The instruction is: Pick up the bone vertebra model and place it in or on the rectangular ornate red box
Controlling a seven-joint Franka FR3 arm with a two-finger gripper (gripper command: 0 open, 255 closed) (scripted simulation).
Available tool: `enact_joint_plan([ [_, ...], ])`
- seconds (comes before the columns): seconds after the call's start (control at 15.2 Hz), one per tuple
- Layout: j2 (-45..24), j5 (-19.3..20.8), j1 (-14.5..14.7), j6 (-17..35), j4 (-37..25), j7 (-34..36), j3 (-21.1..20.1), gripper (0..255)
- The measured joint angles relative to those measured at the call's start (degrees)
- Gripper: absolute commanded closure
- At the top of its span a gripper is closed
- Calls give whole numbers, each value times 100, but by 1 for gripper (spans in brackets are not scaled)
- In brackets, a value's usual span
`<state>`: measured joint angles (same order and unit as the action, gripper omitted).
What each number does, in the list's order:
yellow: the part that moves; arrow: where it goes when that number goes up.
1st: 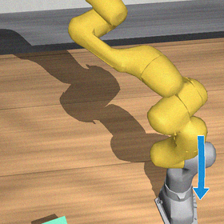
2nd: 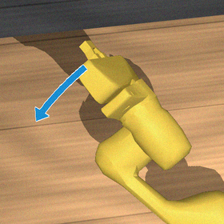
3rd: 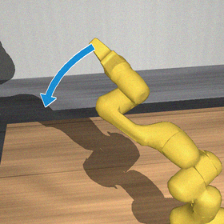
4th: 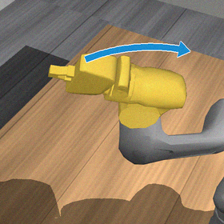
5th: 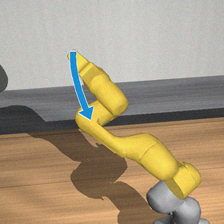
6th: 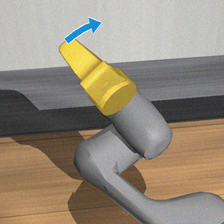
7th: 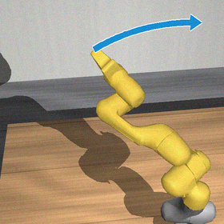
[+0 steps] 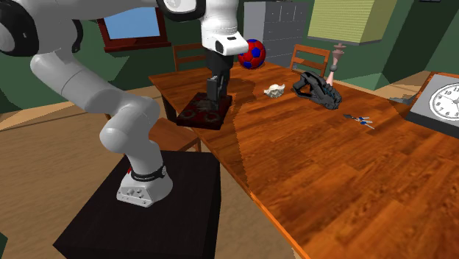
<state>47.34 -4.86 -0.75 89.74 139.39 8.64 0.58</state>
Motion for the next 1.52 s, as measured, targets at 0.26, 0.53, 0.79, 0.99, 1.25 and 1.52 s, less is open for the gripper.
enact_joint_plan([
  [0.26, -229, -177, 84, 148, -108, 330, -302, 0],
  [0.53, -640, -421, 195, 402, -320, 905, -804, 0],
  [0.79, -1268, -577, 259, 731, -672, 1498, -1320, 0],
  [0.99, -1776, -628, 293, 928, -1025, 1992, -1719, 0],
  [1.25, -2541, -534, 290, 1190, -1552, 2620, -2194, 0],
  [1.52, -3344, -294, 314, 1351, -2177, 3341, -2664, 0],
])
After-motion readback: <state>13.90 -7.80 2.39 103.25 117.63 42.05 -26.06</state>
